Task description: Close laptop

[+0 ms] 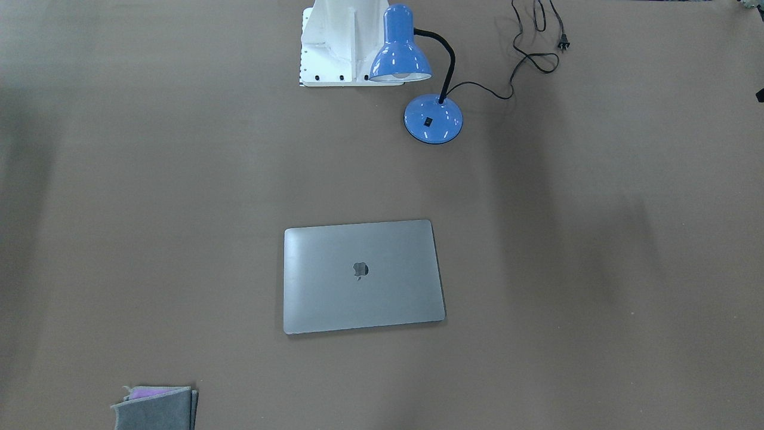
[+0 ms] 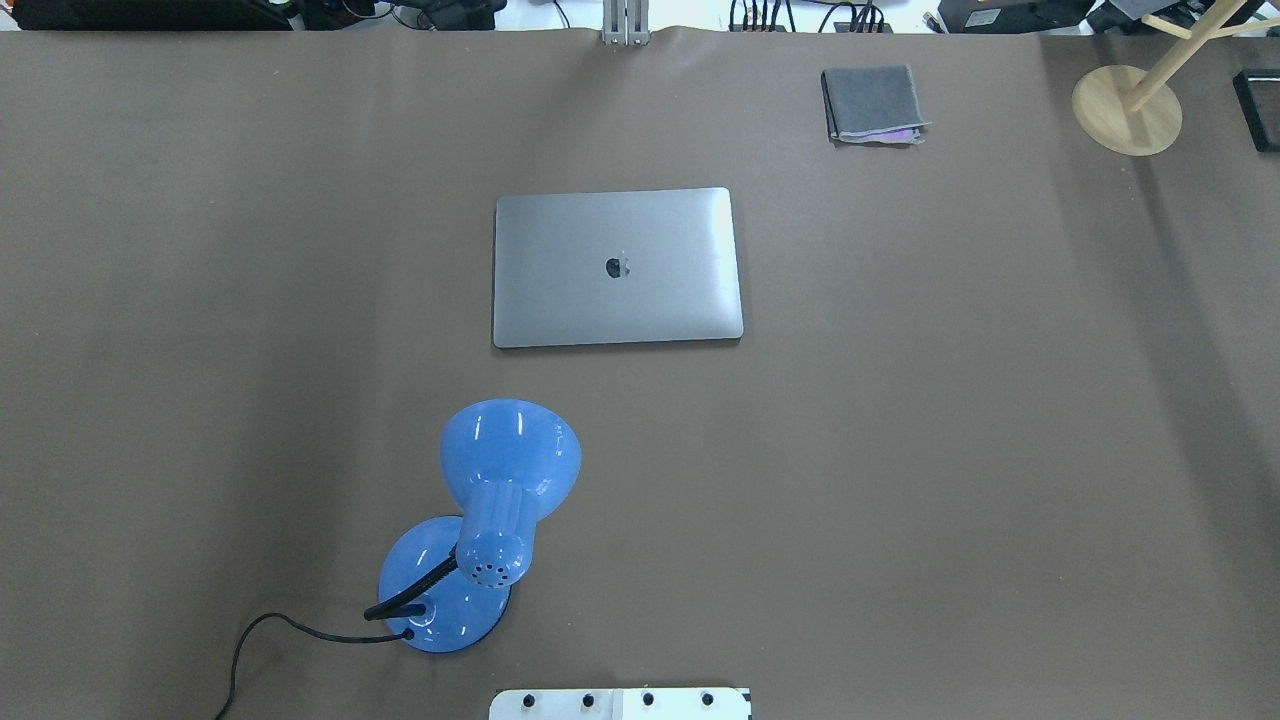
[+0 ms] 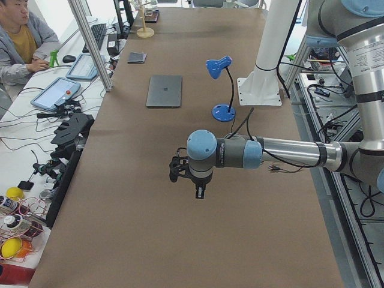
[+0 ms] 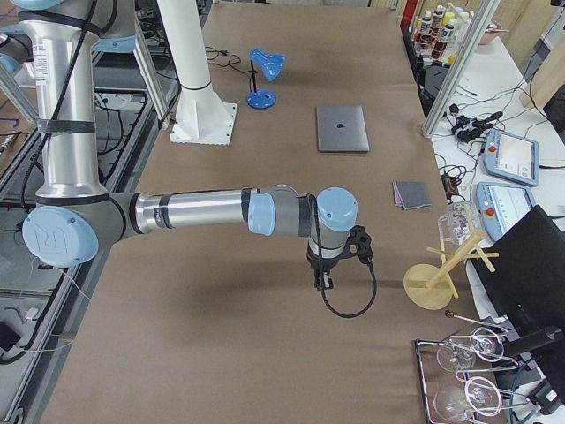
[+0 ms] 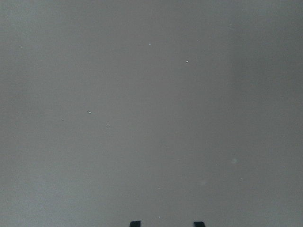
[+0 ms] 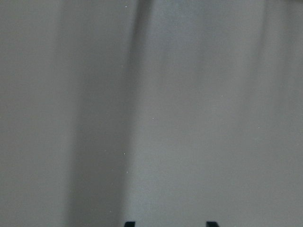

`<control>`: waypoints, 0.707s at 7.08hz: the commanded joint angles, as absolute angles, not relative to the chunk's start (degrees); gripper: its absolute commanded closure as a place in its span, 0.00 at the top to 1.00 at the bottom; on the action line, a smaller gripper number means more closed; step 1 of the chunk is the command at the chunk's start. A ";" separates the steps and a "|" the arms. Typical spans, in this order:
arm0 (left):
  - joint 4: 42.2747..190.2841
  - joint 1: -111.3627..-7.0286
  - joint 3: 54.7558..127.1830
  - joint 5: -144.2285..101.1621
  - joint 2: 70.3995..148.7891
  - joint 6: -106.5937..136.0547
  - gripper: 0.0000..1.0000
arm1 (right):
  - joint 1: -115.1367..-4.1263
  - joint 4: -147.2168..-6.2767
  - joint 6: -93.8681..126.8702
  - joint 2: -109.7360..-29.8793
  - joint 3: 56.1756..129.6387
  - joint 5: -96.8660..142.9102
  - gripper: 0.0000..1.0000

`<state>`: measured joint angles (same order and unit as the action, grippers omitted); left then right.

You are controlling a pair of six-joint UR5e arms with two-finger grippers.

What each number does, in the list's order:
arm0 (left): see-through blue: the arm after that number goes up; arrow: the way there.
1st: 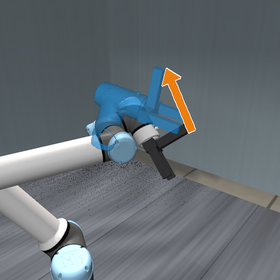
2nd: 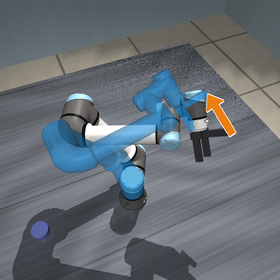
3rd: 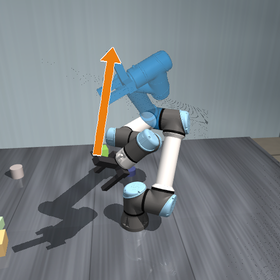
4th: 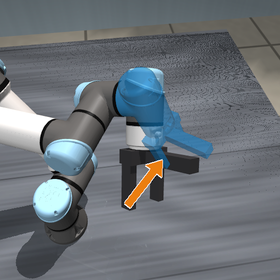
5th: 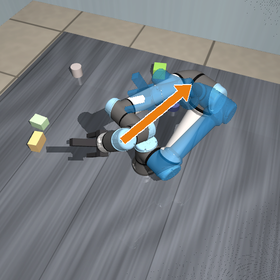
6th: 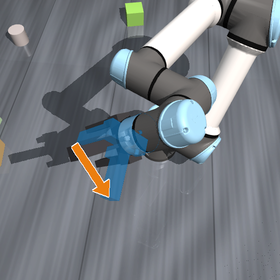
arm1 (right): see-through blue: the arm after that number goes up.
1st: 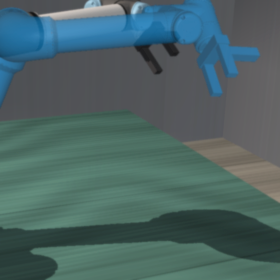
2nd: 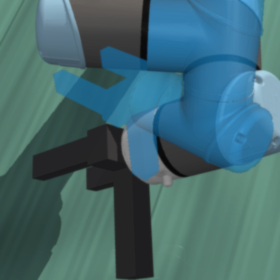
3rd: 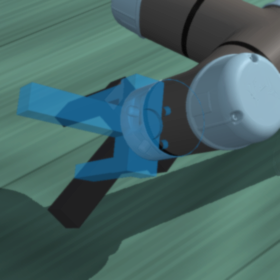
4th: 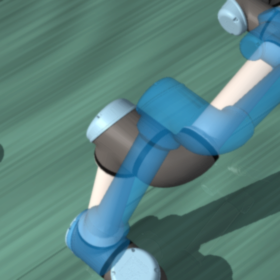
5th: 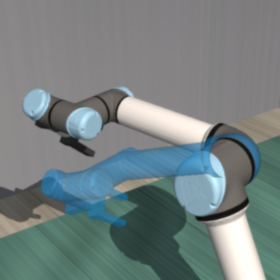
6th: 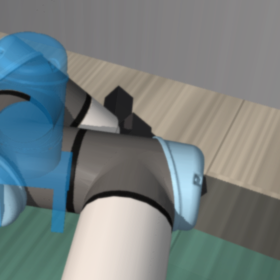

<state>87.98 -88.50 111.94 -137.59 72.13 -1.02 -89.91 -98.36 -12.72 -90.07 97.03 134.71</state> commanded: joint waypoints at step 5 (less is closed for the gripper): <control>88.24 -92.89 111.71 -136.85 71.01 -7.38 0.98 | -89.91 -98.26 -13.36 -90.97 97.21 134.12 1.00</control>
